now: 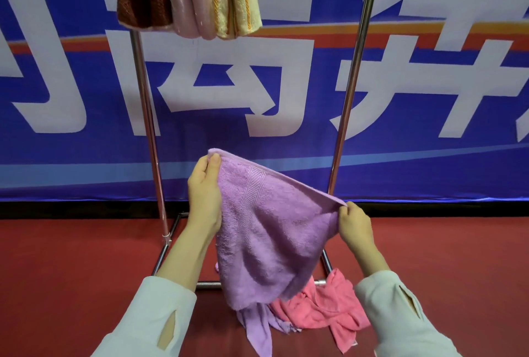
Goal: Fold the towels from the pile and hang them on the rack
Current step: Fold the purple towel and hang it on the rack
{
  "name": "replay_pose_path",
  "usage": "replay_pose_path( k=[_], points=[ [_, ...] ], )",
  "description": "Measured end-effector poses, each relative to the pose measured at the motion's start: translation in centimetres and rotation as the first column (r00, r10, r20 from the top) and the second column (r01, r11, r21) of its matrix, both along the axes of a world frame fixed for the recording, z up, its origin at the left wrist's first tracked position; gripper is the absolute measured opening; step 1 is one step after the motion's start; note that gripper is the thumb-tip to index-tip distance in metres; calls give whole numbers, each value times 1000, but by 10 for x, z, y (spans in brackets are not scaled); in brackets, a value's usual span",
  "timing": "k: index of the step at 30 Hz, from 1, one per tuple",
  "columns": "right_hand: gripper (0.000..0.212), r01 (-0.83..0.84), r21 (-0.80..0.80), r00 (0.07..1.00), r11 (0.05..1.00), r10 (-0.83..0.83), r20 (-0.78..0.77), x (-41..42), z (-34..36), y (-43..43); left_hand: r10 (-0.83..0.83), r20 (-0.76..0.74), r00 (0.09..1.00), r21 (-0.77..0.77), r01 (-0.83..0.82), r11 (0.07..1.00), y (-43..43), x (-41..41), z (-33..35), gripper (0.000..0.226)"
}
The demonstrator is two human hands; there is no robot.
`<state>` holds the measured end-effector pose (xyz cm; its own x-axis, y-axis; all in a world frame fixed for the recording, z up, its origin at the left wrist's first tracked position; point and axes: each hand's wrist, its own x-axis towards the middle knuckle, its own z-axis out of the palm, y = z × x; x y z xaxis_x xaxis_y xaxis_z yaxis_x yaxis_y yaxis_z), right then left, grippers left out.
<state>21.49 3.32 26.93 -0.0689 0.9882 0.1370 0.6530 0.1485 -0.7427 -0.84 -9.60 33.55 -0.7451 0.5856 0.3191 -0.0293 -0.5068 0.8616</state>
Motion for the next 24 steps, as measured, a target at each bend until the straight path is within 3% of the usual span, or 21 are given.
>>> replay_pose_path(
  k=[2,4,6,9,12,15,17,20,24],
  points=[
    [31,26,-23,963,999,-31,-268,5,-2,5,-9,65,998,-17,10,1000,2,-6,-3,22],
    [31,2,-49,856,999,-27,-516,10,1,6,39,64,997,-94,-33,995,4,-16,-10,22],
    [31,-46,-12,793,999,29,-608,16,7,5,139,-15,990,-204,-140,969,3,-29,-20,24],
    [48,-179,108,856,978,209,-473,29,13,1,265,-112,958,-299,-286,910,-2,-42,-30,20],
    [53,-326,120,929,938,341,-140,38,14,-1,310,-196,930,-334,-361,871,-8,-46,-30,22],
    [56,-411,36,902,911,400,164,37,13,2,332,-229,915,-356,-396,847,-11,-49,-32,23],
    [46,-464,67,856,883,428,289,35,12,3,354,-222,909,-373,-415,830,-12,-51,-34,23],
    [25,-450,193,860,872,365,357,30,14,5,369,-217,904,-380,-426,821,-13,-54,-35,25],
    [13,-349,222,919,910,285,273,26,15,7,372,-260,891,-361,-447,819,-15,-55,-35,24]
  ],
)
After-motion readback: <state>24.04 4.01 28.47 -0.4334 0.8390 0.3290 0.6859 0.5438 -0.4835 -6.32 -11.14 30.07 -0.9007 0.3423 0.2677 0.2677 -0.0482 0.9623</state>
